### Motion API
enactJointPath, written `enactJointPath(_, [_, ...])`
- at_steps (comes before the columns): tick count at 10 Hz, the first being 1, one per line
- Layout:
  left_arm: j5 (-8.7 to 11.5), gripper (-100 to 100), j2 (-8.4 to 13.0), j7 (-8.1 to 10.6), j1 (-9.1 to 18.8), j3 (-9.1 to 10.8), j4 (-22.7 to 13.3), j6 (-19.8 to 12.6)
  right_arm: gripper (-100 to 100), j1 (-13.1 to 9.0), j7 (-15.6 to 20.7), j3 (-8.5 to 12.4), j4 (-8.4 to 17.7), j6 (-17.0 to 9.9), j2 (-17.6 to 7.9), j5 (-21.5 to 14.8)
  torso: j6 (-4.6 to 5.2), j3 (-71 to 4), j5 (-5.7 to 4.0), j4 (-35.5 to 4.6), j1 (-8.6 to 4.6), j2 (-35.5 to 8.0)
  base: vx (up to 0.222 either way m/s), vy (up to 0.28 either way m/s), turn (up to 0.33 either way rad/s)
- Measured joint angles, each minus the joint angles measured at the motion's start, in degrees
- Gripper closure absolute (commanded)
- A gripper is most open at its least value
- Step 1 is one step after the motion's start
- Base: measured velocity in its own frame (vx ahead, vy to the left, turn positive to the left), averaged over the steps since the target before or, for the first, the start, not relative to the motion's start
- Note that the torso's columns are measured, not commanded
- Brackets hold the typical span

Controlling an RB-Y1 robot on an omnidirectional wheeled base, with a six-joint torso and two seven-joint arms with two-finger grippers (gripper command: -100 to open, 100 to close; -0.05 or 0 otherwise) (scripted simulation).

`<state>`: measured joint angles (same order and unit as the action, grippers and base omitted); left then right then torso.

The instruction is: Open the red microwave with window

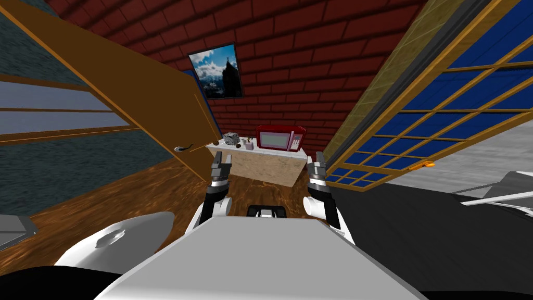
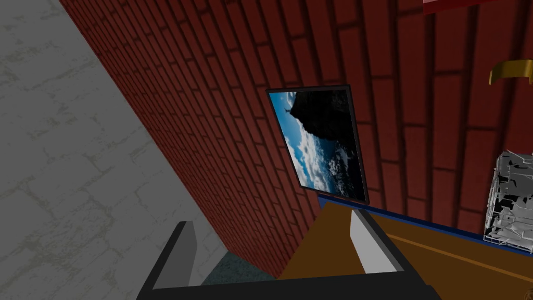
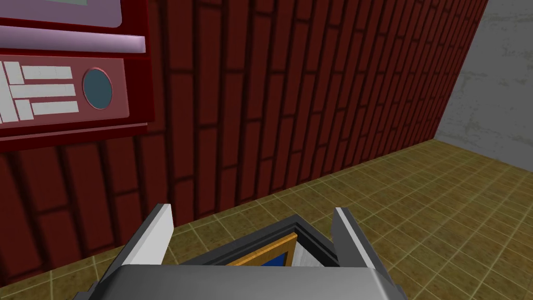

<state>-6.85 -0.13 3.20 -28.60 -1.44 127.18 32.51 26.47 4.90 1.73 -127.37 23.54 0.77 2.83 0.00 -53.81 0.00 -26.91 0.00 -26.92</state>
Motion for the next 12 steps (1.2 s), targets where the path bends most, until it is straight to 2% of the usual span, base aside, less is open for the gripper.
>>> enactJointPath(2, [0.0, 0, 0.0, 0.0, 0.0, 0.0, 0.0, 0.0, 0, 0.0, 0.0, 0.0, 0.0, 0.0, 0.0, 0.0, 0.0, -16.9, 0.0, -8.5, 0.0, -8.5, 0.0, 0.0, 0.0])
enactJointPath(3, [0.0, 0, 0.0, 0.0, 0.0, 0.0, 0.0, 0.0, -100, 0.0, 0.0, 0.0, 0.0, 0.0, 0.0, 0.0, 0.0, -25.4, 0.0, -12.7, 0.0, -12.7, 0.005, 0.007, 0.006])
enactJointPath(5, [0.0, 0, 0.0, 0.0, 0.0, 0.0, 0.0, 0.0, -100, -1.0, 0.7, 0.2, 1.0, -0.2, -3.0, -0.9, 0.0, -30.4, 0.01, -15.1, 0.04, -15.1, 0.004, 0.018, 0.011])
enactJointPath(8, [0.0, 0, 0.0, 0.0, 0.0, 0.0, 0.0, 0.0, -100, -2.8, 2.8, 0.9, 3.3, -0.9, -7.4, -3.4, 0.0, -30.7, 0.01, -15.4, 0.04, -15.4, 0.005, 0.031, 0.014])
enactJointPath(12, [0.0, 0, 0.0, 0.0, 0.0, 0.0, 0.0, 0.0, -100, -8.1, 7.0, 2.9, 10.0, -1.2, -11.5, -8.5, 0.0, -30.8, 0.01, -15.4, 0.01, -15.4, 0.009, 0.041, 0.021])
